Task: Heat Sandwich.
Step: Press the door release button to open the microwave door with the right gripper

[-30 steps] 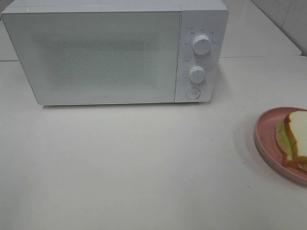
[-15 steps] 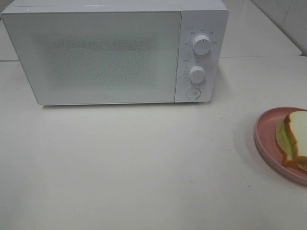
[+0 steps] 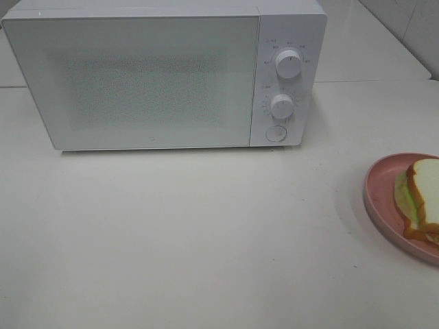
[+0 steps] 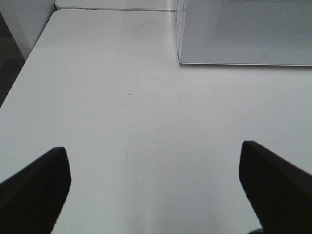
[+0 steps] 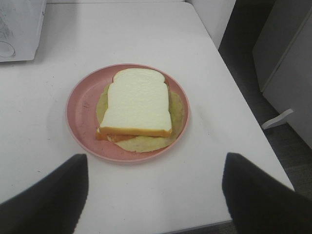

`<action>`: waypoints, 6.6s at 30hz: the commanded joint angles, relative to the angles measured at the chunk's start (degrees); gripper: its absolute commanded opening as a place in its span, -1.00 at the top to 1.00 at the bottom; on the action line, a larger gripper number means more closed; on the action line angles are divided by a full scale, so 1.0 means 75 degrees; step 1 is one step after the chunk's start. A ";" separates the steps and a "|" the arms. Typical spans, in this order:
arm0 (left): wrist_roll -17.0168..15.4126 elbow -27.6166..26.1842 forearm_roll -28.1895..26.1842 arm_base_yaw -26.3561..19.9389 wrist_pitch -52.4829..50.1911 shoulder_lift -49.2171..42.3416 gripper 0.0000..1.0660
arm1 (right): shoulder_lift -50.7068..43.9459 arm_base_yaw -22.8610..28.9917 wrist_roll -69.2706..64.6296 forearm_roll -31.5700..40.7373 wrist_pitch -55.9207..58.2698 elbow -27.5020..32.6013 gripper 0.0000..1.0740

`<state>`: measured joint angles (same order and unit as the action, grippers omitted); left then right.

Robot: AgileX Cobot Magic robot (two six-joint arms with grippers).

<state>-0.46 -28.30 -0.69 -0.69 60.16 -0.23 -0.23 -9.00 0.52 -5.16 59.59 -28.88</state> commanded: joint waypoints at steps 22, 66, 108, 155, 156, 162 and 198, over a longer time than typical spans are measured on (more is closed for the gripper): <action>-0.0015 0.0015 0.0000 -0.0008 -0.0099 -0.0092 -0.62 | -0.0199 0.0626 -0.0069 -0.0107 -0.0092 -0.0008 -0.38; -0.0015 0.0015 0.0000 -0.0008 -0.0099 -0.0092 -0.62 | 0.4240 0.1757 0.0092 0.0619 -0.6998 -0.0038 1.00; -0.0015 0.0015 0.0000 -0.0008 -0.0099 -0.0092 -0.62 | 1.1459 0.5248 -0.0703 0.1238 -1.2735 -0.0038 1.00; -0.0015 0.0015 0.0000 -0.0008 -0.0099 -0.0092 -0.62 | 1.5569 0.4668 -0.9137 0.1833 -1.5493 -0.1291 0.92; -0.0015 0.0015 0.0000 -0.0008 -0.0099 -0.0092 -0.62 | 1.5630 0.4668 -0.9137 0.1833 -1.5500 -0.1329 0.92; -0.0015 0.0015 0.0000 -0.0008 -0.0099 -0.0092 -0.62 | 1.5921 0.4668 -0.9137 0.1887 -1.5554 -0.1543 0.91; -0.0015 0.0015 0.0000 -0.0008 -0.0099 -0.0092 -0.62 | 1.6379 0.4400 -0.8923 0.2086 -1.5821 -0.1749 1.00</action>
<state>-0.46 -28.30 -0.69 -0.69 60.16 -0.23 122.61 24.06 -67.44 11.34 -58.84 -41.65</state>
